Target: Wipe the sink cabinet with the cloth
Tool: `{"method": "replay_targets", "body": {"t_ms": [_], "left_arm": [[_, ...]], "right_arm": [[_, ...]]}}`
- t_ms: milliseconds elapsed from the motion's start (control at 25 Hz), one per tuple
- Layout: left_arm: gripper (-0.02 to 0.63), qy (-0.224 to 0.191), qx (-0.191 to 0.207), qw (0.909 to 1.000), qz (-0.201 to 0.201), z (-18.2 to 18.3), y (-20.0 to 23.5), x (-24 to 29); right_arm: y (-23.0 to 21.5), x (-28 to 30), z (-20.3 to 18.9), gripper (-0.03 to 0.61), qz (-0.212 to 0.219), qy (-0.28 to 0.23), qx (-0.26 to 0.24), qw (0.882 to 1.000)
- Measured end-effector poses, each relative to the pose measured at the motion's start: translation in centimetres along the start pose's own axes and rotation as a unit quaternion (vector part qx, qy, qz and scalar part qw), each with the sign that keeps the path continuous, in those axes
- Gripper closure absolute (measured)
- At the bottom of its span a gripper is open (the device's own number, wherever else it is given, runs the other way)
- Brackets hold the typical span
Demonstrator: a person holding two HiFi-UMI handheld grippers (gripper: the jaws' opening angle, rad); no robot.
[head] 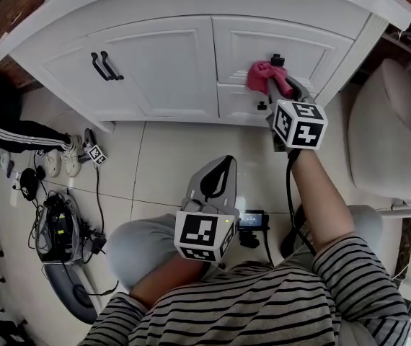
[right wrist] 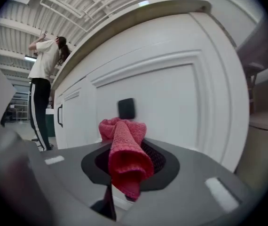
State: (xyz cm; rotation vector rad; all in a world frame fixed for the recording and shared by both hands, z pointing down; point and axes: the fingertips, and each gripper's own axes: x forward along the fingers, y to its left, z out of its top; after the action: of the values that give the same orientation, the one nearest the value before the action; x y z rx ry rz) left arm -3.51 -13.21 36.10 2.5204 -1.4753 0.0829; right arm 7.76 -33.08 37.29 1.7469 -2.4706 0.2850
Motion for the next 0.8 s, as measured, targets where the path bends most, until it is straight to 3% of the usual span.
{"method": "replay_targets", "body": {"t_ms": [160, 280, 360, 440, 560, 680, 800], "left_arm": [[0.614, 0.009, -0.001, 0.9999, -0.009, -0.6, -0.4, 0.4], [0.614, 0.008, -0.013, 0.9999, -0.005, -0.5, -0.1, 0.4], [0.614, 0.004, -0.019, 0.9998, -0.004, -0.3, -0.1, 0.4], [0.614, 0.000, -0.019, 0.9998, -0.008, -0.1, -0.3, 0.5], [0.614, -0.001, -0.019, 0.9998, -0.012, -0.1, -0.5, 0.6], [0.614, 0.003, -0.023, 0.9997, -0.009, -0.4, -0.3, 0.6], [0.614, 0.004, -0.022, 0.9997, -0.007, -0.6, -0.1, 0.6]], "right_arm": [[-9.2, -4.7, -0.8, 0.482, -0.105, -0.010, 0.017, 0.994], [-14.8, -8.4, -2.2, 0.483, -0.190, -0.003, 0.057, 0.980], [-14.8, -9.5, -2.8, 0.485, -0.201, -0.009, 0.085, 0.976], [-11.0, -8.6, -3.3, 0.486, -0.152, -0.016, 0.086, 0.985], [-1.5, -4.2, -5.0, 0.485, -0.022, -0.003, 0.046, 0.999], [7.8, 0.6, -7.3, 0.485, 0.091, 0.019, -0.034, 0.995], [12.1, 4.3, -9.0, 0.485, 0.125, 0.031, -0.095, 0.987]]}}
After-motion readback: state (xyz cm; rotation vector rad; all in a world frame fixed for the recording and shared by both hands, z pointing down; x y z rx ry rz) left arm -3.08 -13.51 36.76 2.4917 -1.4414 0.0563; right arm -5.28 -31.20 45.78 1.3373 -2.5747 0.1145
